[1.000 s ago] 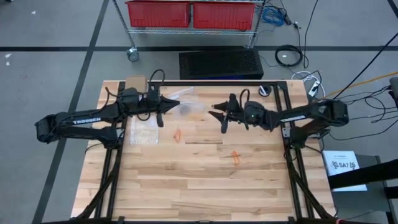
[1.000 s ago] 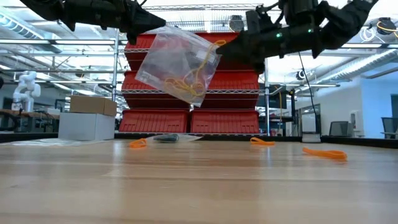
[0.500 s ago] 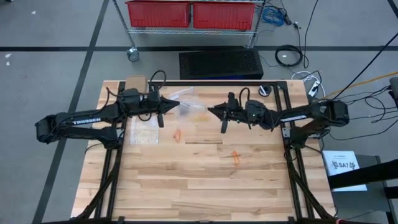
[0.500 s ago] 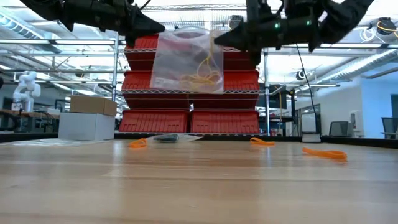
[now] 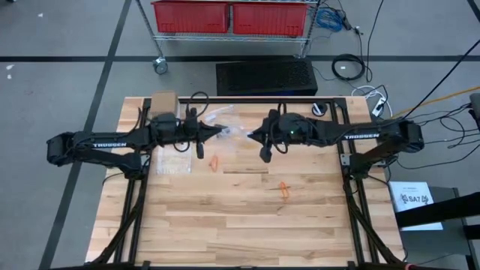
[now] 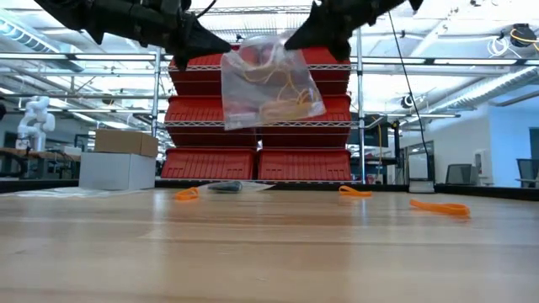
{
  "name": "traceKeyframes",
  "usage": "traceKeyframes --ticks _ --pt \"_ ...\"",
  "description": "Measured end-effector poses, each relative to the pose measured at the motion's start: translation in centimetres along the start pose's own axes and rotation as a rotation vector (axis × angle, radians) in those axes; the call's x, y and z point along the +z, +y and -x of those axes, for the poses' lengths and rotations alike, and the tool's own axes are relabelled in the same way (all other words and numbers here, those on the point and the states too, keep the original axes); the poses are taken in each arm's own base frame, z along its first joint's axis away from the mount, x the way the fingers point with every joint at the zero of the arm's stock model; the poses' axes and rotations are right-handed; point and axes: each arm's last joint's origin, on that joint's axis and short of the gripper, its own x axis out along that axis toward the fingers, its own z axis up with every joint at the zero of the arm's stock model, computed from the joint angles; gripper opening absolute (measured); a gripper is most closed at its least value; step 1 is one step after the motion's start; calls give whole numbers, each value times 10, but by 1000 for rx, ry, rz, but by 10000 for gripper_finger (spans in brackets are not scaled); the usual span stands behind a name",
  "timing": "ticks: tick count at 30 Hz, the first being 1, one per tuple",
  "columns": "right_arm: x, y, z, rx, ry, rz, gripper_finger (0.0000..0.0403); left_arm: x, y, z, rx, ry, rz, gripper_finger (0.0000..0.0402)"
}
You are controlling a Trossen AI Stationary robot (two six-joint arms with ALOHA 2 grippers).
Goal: Sort rubber bands
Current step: Close the transparent zip bag
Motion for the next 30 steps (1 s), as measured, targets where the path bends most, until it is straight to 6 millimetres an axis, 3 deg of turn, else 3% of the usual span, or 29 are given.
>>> traceKeyframes --ticks 5,14,21,30 --pt "-1 -1 3 -22 72 22 0 2 -2 0 -9 -17 -4 0" --pt "-20 0 5 -103 256 62 0 -7 -2 0 25 67 6 8" --pt "-30 -2 10 -207 370 127 0 -12 0 0 49 121 2 75" --pt "-32 2 12 -200 394 157 0 -12 3 1 170 130 -25 157"
